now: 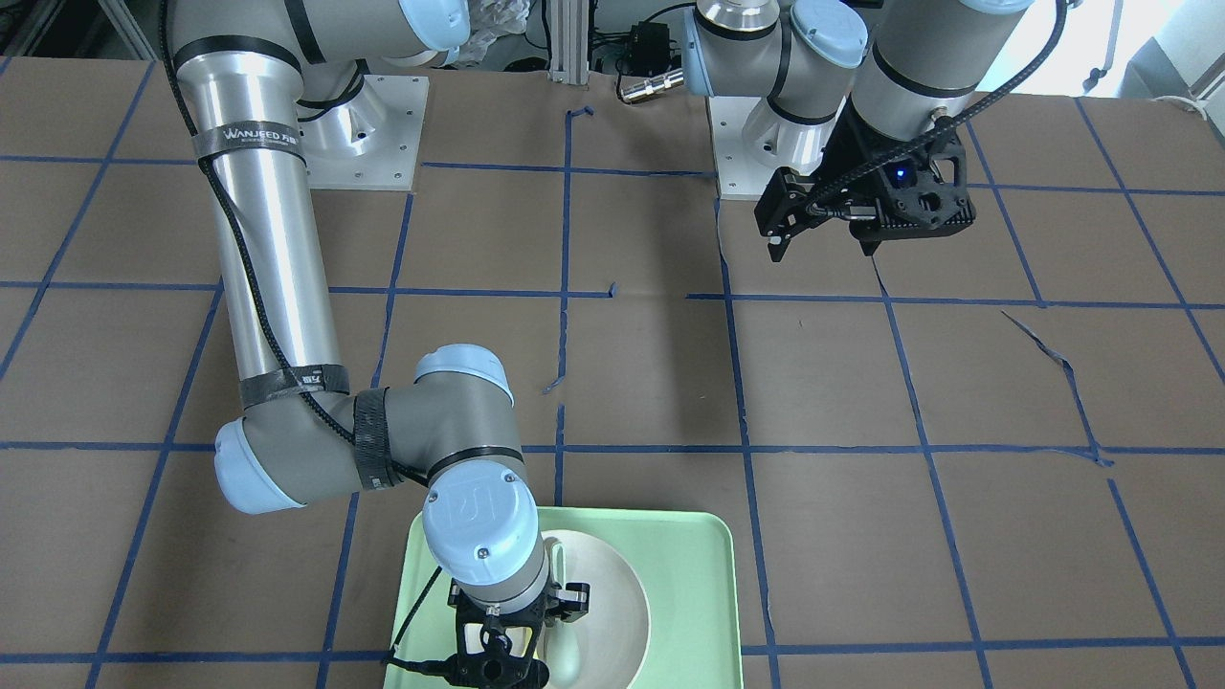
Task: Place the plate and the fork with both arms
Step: 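Lower the right gripper and close it on the yellow fork handle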
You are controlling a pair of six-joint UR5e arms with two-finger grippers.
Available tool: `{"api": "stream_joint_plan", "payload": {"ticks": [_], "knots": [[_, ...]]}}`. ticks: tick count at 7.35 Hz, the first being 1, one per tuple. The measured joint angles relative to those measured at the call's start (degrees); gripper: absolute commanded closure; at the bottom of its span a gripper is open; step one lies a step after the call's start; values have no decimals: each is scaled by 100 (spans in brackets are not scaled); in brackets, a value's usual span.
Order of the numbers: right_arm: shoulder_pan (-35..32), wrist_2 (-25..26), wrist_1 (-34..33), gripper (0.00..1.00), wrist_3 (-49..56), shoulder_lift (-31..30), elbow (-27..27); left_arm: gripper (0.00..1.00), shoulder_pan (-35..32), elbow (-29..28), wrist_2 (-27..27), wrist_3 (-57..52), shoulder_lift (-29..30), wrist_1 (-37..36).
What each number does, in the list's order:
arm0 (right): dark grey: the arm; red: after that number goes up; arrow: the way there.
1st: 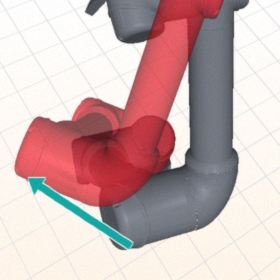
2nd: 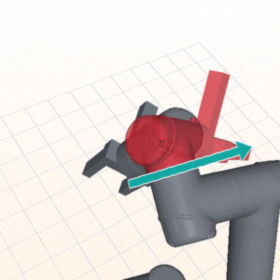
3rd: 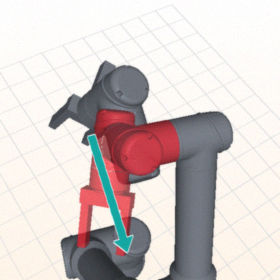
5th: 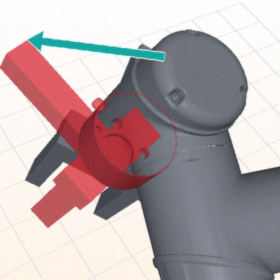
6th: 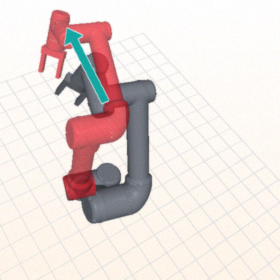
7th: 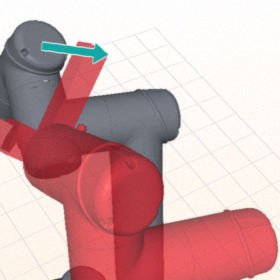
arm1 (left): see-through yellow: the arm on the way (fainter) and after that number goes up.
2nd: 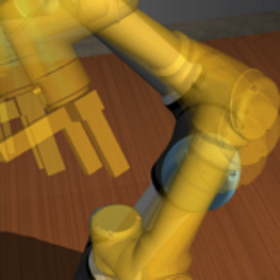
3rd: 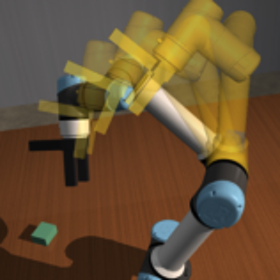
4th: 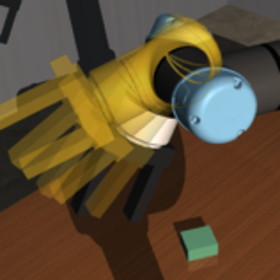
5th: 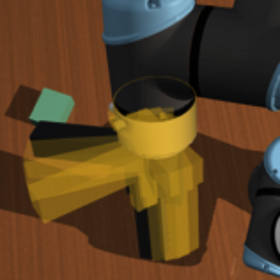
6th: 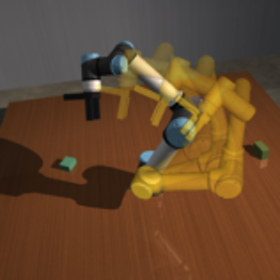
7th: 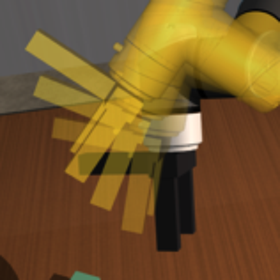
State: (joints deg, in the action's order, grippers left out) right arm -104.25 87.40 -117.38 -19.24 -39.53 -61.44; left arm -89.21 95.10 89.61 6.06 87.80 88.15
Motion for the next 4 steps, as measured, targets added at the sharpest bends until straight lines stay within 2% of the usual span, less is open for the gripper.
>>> {"api": "stream_joint_plan", "payload": {"ticks": [2,3,4], "knots": [[1,2,-3,51,5,11,-43,0,0,0,3,0,0,0],[1,-1,-4,66,4,18,-46,0,0,0,4,0,0,0],[1,-1,-4,67,6,21,-47,0,0,0,4,0,3,0]]}}
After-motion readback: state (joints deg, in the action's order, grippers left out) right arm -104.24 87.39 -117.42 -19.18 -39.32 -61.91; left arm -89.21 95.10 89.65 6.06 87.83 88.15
